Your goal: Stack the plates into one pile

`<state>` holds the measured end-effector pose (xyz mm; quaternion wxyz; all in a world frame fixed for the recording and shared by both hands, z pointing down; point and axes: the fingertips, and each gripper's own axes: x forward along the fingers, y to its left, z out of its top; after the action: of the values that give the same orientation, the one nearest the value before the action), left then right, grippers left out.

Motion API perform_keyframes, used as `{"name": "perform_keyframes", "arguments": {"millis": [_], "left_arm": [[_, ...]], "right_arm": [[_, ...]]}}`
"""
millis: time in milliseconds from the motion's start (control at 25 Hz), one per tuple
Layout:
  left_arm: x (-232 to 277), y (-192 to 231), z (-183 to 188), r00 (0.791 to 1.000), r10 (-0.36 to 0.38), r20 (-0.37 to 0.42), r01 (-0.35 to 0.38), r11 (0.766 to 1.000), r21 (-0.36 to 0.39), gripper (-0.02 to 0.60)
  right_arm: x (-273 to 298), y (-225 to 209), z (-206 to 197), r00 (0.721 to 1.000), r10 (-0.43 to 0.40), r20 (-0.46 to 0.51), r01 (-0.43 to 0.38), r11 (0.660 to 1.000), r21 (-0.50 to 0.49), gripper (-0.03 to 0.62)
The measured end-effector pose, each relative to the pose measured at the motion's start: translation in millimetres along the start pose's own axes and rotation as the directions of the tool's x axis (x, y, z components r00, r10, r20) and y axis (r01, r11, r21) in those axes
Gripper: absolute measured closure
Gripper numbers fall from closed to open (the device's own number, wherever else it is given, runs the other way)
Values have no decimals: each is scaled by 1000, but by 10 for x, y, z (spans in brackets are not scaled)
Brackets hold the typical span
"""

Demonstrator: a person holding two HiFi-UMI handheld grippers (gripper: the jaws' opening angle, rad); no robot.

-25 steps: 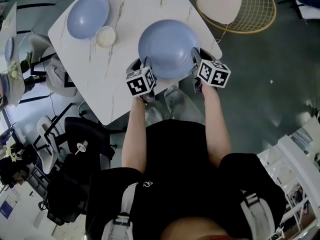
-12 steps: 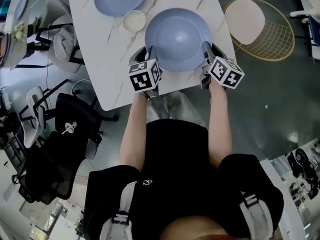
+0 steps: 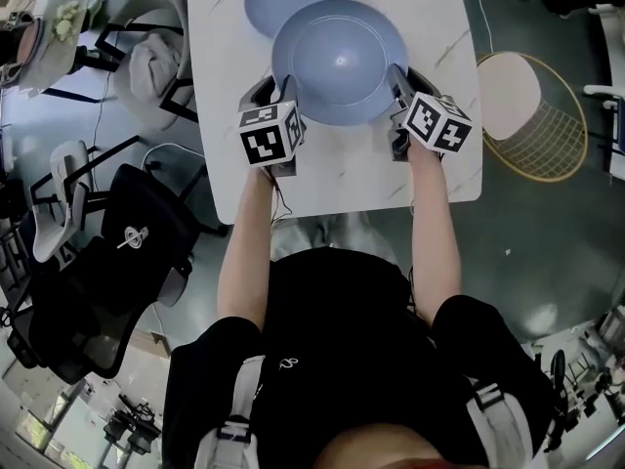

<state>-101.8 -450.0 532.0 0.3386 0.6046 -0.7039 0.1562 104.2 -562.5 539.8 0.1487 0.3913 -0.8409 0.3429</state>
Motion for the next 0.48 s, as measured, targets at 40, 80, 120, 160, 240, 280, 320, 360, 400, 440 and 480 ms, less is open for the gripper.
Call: {"name": "perform_keyframes", "arguments": {"millis": [40,80,120,160,240,280,320,360,400,440,480], "left_arm": [[38,70,75,1000,6,1,-6,1000,4,456],[81,138,156,1000,9,4,-9,1000,9,456],[125,204,241,1000,10,8,-10,1000,15,456],[166,263,327,1000,9,14,-10,1000,20,454],[244,359,486,1000,3,22,-3,1000,28,453],[287,402,557,1000,-1,22,0,999,34,453],[335,447,622,1000,-3,21,2,999,45,449],[390,496,680,1000,-2,20,1,998,59,448],[452,546,730,1000,0,16,-1,997,74,446],[519,596,771,1000,1,12,-2,996,86,444],[591,641,806,1000,-1,7,0,996,92,442]], "right_arm": [[89,49,57,1000,3,-2,-3,1000,-10,510],[181,93,112,1000,4,-3,-4,1000,-21,508],[275,132,161,1000,5,-6,-5,999,-31,508],[366,165,204,1000,4,-10,-5,999,-41,506],[532,212,278,1000,0,-21,-1,998,-56,503],[609,230,314,1000,-3,-27,1,998,-61,503],[687,246,350,999,-7,-32,5,998,-65,502],[767,258,384,999,-12,-37,10,998,-67,500],[849,269,412,999,-17,-43,14,998,-65,501],[932,283,434,999,-19,-49,16,998,-59,502],[1015,298,457,998,-18,-53,16,999,-52,503]]}}
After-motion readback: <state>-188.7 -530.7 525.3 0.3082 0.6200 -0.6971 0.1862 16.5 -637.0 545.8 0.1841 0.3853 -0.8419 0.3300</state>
